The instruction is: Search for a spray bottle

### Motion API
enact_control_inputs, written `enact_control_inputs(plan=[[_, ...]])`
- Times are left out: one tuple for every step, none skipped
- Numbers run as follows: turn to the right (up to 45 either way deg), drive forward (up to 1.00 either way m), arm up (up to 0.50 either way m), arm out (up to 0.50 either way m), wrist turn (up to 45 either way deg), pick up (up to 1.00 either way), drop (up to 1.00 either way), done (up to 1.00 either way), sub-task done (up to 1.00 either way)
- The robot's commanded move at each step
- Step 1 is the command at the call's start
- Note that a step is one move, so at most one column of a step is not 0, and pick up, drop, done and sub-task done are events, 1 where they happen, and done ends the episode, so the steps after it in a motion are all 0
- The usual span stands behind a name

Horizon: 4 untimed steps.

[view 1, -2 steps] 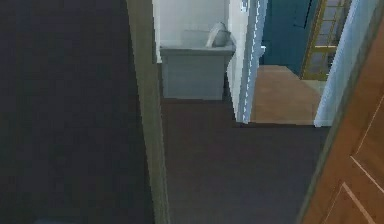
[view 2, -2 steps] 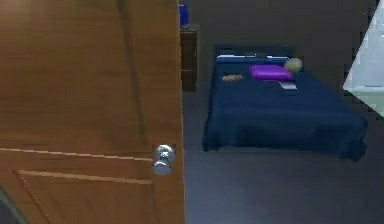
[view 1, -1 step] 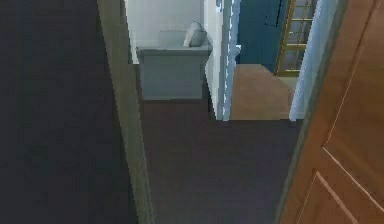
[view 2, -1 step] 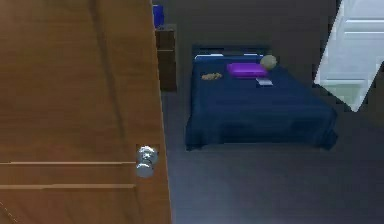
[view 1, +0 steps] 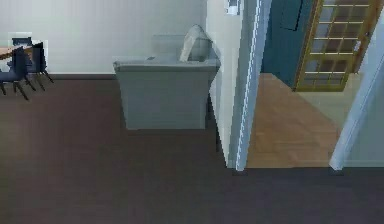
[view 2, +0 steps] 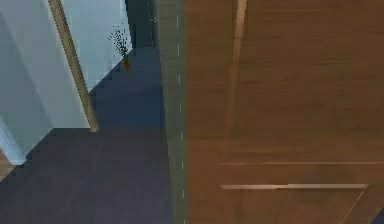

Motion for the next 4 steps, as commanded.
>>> enact_control_inputs(plan=[[21.0,0.00,0.00,0.00,0.0,0.00,0.00,0.00,0.00],[0.0,0.10,0.00,0.00,0.0,0.00,0.00,0.00,0.00],[12.0,0.00,0.00,0.00,0.0,0.00,0.00,0.00,0.00],[0.0,1.00,0.00,0.00,0.0,0.00,0.00,0.00,0.00]])
